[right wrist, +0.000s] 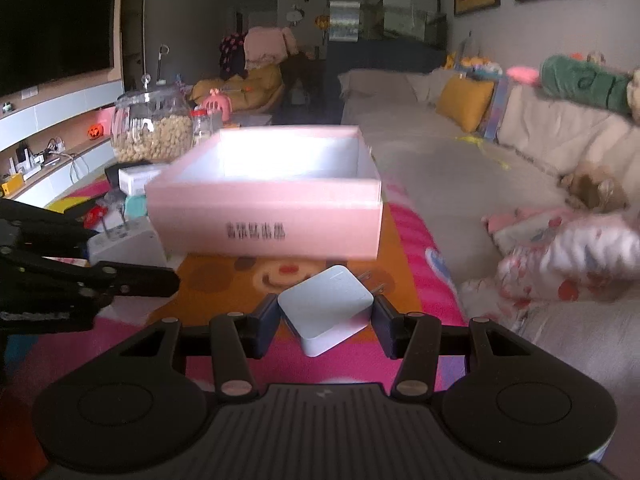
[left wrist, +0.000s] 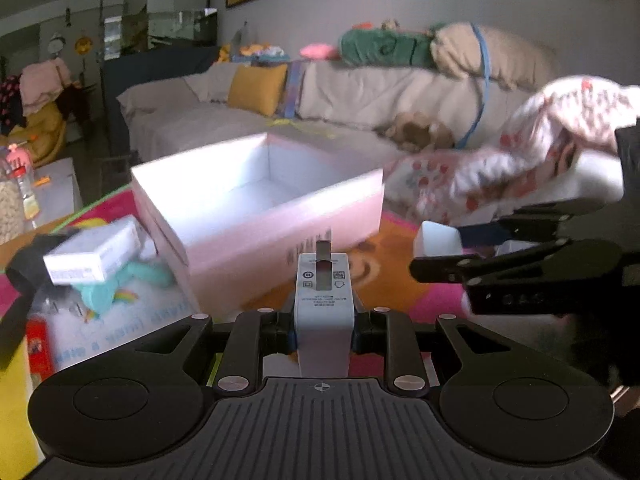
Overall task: Organize rigid objects
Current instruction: 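Lower the chargers into the pink box and open both tools, then grasp the red lighter on the mat with the left tool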
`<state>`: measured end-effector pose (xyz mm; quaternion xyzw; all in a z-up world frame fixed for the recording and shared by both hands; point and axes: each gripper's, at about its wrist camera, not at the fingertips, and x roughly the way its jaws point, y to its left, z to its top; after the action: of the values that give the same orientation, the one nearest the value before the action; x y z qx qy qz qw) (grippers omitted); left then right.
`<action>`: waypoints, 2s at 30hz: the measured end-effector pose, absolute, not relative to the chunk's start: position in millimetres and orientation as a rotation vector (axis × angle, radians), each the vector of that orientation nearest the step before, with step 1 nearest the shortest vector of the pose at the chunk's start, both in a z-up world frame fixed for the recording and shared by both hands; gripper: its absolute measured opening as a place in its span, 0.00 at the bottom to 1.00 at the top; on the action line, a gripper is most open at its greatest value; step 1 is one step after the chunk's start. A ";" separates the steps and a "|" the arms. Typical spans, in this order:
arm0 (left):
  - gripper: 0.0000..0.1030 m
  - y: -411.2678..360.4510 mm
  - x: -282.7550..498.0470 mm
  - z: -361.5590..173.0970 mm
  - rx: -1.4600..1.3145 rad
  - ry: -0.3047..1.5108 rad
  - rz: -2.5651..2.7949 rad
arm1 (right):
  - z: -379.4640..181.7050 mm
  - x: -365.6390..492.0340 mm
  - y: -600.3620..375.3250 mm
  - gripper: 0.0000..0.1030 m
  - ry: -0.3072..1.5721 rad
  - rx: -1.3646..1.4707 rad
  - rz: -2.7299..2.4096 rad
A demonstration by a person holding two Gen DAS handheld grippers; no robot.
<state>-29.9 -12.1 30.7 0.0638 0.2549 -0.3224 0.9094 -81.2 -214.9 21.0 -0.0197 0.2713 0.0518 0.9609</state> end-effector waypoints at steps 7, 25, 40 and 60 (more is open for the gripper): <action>0.26 -7.0 5.4 114.1 0.029 0.299 -0.646 | 74.7 -55.1 -199.8 0.48 0.341 -0.085 0.047; 0.26 142.0 27.0 79.1 -0.245 0.398 -0.229 | 28.5 -46.2 -207.8 0.74 0.519 0.070 0.186; 0.14 164.3 32.8 47.1 -0.041 0.571 0.011 | 12.9 -40.0 -196.2 0.74 0.583 0.022 0.211; 0.20 112.2 58.9 17.4 -0.034 0.696 -0.079 | 11.2 -37.6 -192.1 0.74 0.598 0.012 0.217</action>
<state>58.9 112.2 17.4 -0.0168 0.3409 -0.0386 0.9392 -37.6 -192.1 11.2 0.0060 0.2938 0.1065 0.9499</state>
